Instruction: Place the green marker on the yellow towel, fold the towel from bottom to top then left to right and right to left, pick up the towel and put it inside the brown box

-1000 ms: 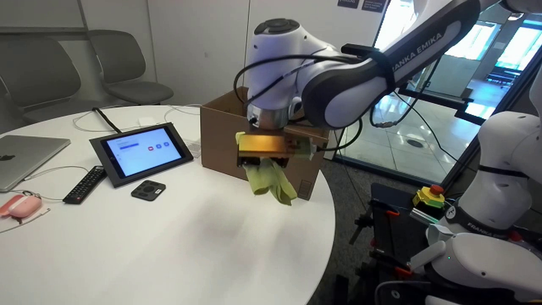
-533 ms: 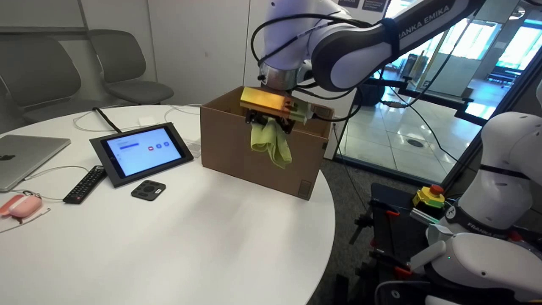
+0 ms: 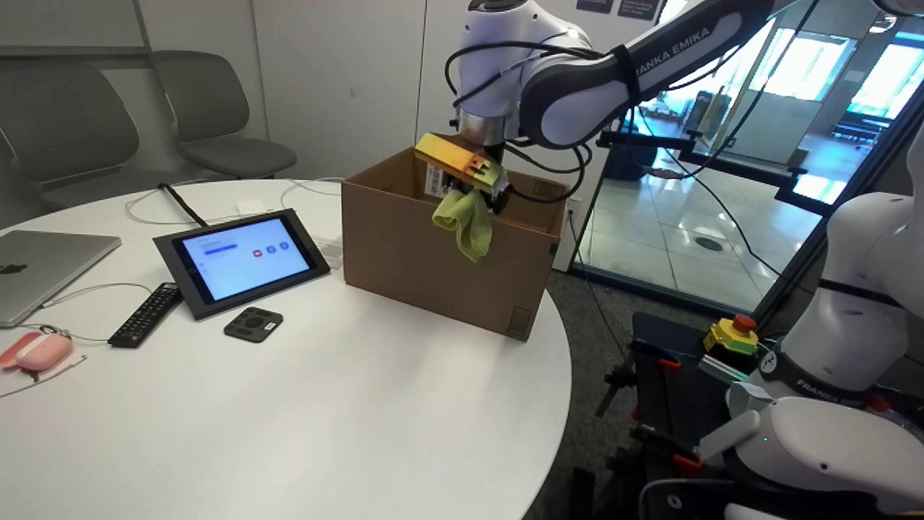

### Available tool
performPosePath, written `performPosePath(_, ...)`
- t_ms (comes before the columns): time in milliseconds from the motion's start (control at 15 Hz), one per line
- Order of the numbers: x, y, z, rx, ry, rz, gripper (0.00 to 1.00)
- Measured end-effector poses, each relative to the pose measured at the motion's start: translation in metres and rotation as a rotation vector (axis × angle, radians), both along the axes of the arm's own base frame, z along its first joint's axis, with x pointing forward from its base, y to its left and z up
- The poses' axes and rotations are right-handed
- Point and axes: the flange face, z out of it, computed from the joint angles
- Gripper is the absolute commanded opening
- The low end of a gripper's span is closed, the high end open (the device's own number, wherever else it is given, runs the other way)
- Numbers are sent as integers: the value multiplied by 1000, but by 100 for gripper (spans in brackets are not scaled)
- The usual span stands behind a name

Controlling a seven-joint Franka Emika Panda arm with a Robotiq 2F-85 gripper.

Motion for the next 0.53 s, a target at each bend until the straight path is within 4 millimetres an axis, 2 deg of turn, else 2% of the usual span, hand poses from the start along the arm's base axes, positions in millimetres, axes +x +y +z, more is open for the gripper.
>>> performPosePath(267,8,-46,0,-2,-42,-155,3)
performPosePath(533,7,-90,-2,-3,-79,-326,3)
